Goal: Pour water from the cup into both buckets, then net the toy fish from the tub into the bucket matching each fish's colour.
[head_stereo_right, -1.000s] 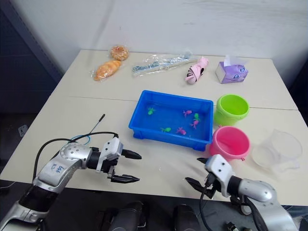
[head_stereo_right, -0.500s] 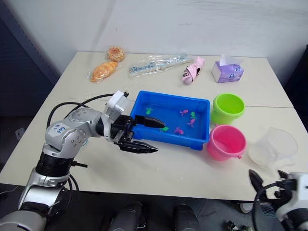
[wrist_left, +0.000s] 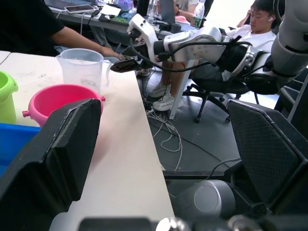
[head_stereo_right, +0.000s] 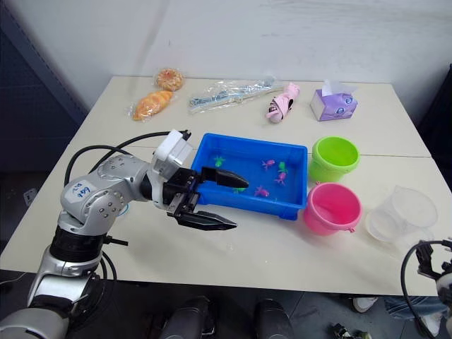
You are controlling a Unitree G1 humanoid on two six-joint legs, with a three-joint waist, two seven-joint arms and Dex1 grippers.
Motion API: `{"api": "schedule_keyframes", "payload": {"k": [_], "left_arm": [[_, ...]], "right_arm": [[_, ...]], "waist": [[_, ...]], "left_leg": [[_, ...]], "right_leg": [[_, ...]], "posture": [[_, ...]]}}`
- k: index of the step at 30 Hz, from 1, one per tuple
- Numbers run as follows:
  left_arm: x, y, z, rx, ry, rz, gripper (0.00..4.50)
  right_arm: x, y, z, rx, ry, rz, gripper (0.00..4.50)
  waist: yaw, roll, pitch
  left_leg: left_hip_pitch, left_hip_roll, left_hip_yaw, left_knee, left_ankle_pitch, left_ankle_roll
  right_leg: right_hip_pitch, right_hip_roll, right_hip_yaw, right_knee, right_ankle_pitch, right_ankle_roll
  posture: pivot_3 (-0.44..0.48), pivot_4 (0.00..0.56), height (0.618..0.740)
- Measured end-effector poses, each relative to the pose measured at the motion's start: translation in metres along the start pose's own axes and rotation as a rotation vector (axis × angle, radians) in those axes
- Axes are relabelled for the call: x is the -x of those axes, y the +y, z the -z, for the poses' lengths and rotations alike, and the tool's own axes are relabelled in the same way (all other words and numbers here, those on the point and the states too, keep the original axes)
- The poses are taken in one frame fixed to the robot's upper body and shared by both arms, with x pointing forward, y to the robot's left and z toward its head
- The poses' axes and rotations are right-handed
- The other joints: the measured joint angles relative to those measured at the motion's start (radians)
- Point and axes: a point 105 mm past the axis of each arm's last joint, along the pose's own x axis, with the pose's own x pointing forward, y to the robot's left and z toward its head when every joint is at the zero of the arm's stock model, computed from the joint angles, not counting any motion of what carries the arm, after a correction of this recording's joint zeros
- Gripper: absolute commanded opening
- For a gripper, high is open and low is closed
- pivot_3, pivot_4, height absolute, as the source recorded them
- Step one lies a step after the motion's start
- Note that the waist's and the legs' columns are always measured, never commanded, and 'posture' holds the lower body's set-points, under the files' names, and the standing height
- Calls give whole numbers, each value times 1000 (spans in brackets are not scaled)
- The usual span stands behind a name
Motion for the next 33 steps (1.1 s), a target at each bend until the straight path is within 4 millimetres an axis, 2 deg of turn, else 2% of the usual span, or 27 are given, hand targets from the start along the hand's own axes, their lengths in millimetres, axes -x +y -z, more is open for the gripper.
{"api": "schedule_keyframes", "payload": {"k": [5, 17, 20, 25, 26, 27, 28, 33], "left_arm": [[4, 3, 8, -31, 51, -42, 4500], [5, -1, 9, -75, 78, -57, 4500], [5, 0, 8, -82, 78, -66, 4500], [4, 1, 5, -98, 77, -69, 4500], [4, 2, 4, -104, 78, -71, 4500], [4, 2, 3, -106, 78, -71, 4500], [4, 2, 3, -108, 79, -72, 4500], [4, 3, 2, -111, 79, -74, 4500]], "right_arm": [[-9, 2, 8, 2, 14, 7, 4474], [-29, -3, 11, 57, -29, 57, 4474], [-36, -4, 7, 70, -61, 63, 3585], [-51, 0, 4, 77, -104, 38, 1274], [-53, 1, 4, 70, -116, 26, 604], [-53, 2, 4, 68, -121, 19, 216], [-54, 3, 3, 53, -136, 5, 91], [-54, 7, -4, 14, -194, -39, 91]], "waist": [[4, 1, 0], [0, 1, 0], [0, 1, 0], [0, 1, 0], [0, 1, 0], [1, 1, 0], [1, 1, 0], [1, 1, 0]], "left_leg": [[-1, 0, 0, 0, 0, 0], [0, 0, 1, 0, 1, 0], [0, 0, 1, 0, 1, 0], [0, 0, 1, 0, 1, 1], [0, 0, 1, 0, 1, 1], [0, 0, 1, 0, 1, 1], [0, 0, 1, 0, 1, 1], [0, 0, 1, 0, 1, 1]], "right_leg": [[0, 0, 0, 0, 0, 0], [0, 0, 1, 0, 0, 0], [0, 0, 0, 0, 0, 0], [0, 0, 0, 0, 0, 0], [0, 0, 0, 0, 0, 0], [0, 0, 0, 0, 0, 0], [0, 0, 0, 0, 0, 0], [0, 0, 0, -1, 0, 0]], "posture": [[0, 150, 739], [0, 150, 739], [0, 150, 739], [0, 150, 739], [0, 150, 739], [0, 150, 739], [0, 150, 739], [0, 150, 739]]}}
